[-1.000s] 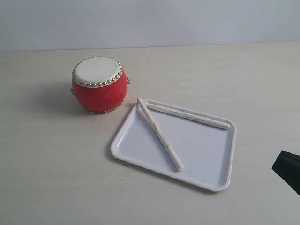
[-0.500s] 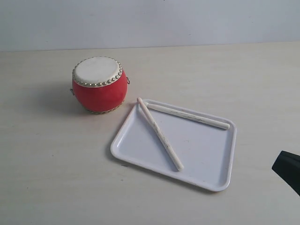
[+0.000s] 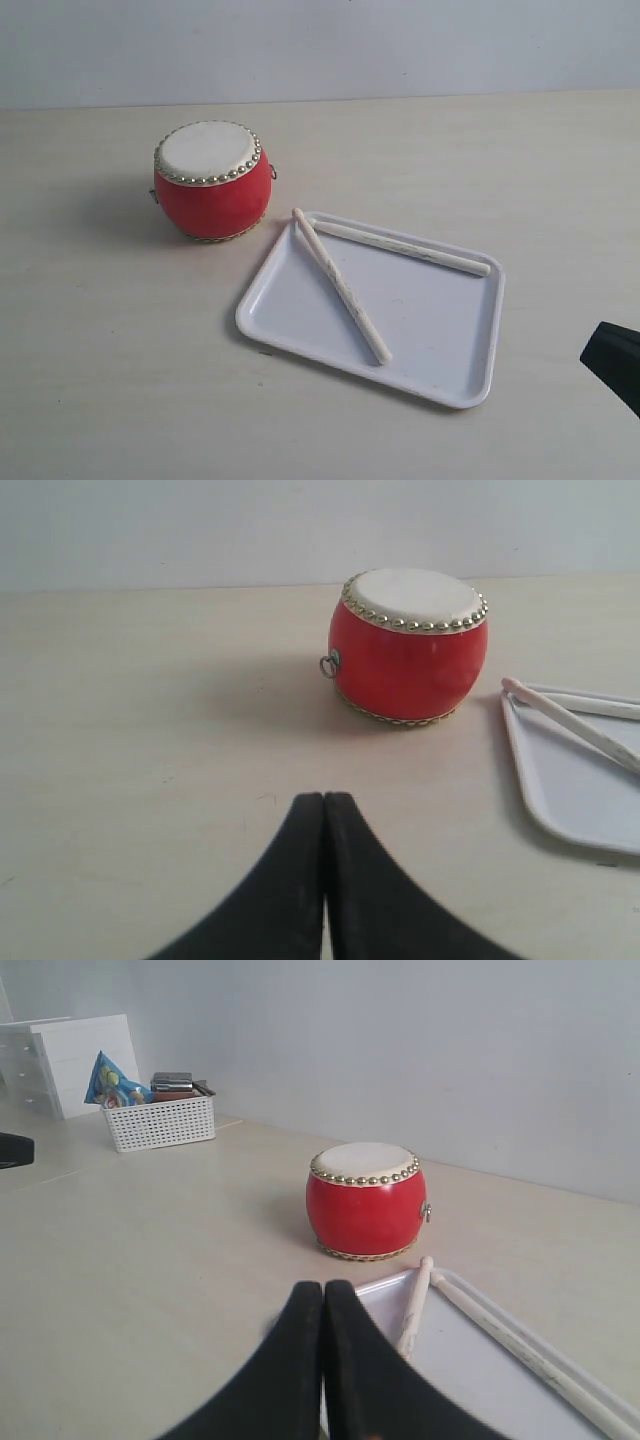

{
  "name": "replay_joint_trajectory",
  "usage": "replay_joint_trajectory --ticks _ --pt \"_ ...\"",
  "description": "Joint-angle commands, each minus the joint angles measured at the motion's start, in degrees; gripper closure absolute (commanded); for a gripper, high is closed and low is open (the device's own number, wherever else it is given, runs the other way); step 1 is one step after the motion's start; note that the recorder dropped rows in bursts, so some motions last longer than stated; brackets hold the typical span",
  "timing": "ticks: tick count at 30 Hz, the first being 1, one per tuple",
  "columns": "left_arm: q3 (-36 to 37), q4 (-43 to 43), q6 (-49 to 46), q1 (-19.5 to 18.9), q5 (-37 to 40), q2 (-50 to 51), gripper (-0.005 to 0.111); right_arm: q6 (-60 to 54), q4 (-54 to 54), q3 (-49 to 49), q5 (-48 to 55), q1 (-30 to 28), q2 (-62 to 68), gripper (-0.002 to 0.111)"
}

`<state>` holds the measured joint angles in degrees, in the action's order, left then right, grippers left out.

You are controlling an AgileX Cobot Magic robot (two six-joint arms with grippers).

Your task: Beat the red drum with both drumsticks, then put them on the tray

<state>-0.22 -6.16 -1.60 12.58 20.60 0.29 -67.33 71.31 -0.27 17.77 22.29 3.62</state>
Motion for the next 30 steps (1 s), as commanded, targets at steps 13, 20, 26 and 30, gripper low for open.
replay_joint_trajectory --ticks 13,20,26,30 --pt "0.2 -0.3 0.3 -4.2 -0.1 -0.3 0.107 -0.1 0.2 0.3 0.4 0.0 -0.3 0.108" --pt "0.2 -0.7 0.3 -6.9 -0.1 -0.3 0.107 -0.1 0.2 0.3 0.4 0.0 -0.3 0.108" --pt "0.2 -0.9 0.5 -8.0 0.1 -0.3 0.107 -0.1 0.2 0.3 0.4 0.0 -0.3 0.108" --pt "0.2 -0.9 0.5 -8.0 0.2 -0.3 0.107 -0.1 0.2 0.3 0.4 0.0 -0.3 0.108"
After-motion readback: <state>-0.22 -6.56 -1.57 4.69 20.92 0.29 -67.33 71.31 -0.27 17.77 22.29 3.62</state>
